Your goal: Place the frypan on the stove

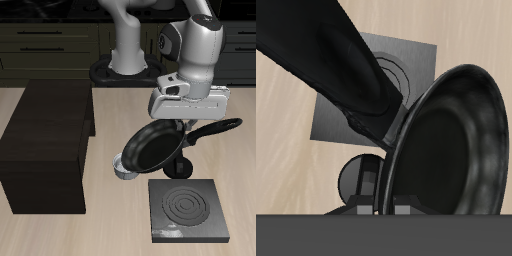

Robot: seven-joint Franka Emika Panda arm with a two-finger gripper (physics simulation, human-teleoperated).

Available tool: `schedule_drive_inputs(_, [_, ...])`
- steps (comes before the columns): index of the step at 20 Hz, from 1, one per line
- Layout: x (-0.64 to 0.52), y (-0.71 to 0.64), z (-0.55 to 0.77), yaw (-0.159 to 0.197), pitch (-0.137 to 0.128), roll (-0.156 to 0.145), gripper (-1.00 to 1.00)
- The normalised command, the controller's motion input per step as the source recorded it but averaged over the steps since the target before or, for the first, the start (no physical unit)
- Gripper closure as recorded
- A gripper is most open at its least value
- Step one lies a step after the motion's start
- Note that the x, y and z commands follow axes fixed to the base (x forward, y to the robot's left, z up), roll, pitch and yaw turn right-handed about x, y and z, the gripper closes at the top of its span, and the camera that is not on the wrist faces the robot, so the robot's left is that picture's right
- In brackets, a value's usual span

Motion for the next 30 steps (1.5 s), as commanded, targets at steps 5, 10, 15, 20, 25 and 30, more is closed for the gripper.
schedule_drive_inputs(5, [0.29,0.18,0.08,0.044,-0.021,-0.012,1.0])
schedule_drive_inputs(10, [0.27,0.1,0.09,0.021,-0.002,0.001,1.0])
schedule_drive_inputs(15, [0.35,0.09,0.1,0.024,-0.017,-0.023,1.0])
schedule_drive_inputs(20, [0.29,0.04,0.0,-0.001,0.005,-0.021,1.0])
schedule_drive_inputs(25, [0.19,0.17,-0.08,0.017,0.013,0.013,1.0])
schedule_drive_inputs(30, [0.34,0.05,-0.07,-0.009,0.01,-0.01,1.0])
